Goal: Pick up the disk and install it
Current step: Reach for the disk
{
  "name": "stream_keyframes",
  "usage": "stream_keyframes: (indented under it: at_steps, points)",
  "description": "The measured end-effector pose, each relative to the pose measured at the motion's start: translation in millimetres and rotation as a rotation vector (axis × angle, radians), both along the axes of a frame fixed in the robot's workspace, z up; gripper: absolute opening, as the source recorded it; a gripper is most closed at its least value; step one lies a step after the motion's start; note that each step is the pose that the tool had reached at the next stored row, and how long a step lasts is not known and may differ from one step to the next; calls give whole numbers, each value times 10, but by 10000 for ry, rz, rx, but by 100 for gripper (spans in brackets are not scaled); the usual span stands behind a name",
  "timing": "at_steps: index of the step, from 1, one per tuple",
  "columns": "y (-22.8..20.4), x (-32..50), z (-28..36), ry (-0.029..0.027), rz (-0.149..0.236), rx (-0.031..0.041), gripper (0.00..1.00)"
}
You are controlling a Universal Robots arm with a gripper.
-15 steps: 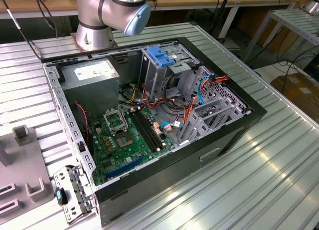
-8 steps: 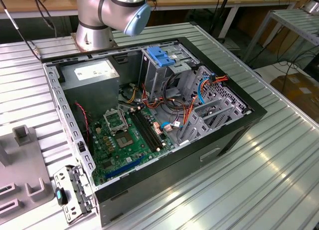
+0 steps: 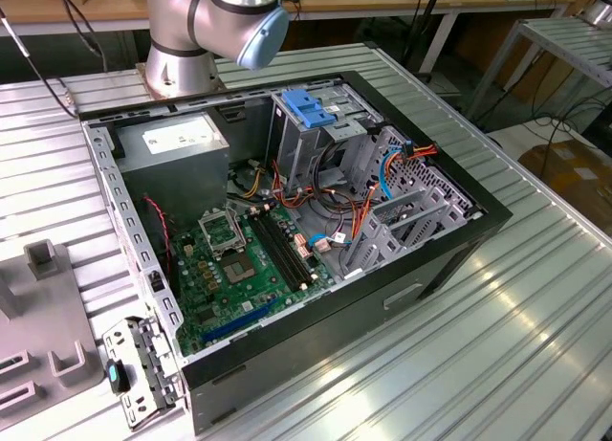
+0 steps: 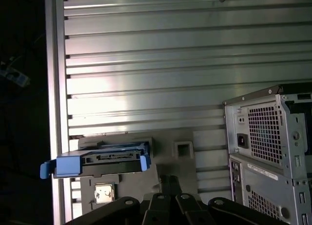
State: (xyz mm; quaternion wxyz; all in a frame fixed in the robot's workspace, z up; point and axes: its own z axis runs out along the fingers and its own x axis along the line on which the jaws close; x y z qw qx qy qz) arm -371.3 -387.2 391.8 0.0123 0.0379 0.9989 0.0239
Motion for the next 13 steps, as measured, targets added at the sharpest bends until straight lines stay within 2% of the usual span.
stream_keyframes:
  at_steps: [13]
  points:
    - [0, -184, 0, 1, -1, 0, 11]
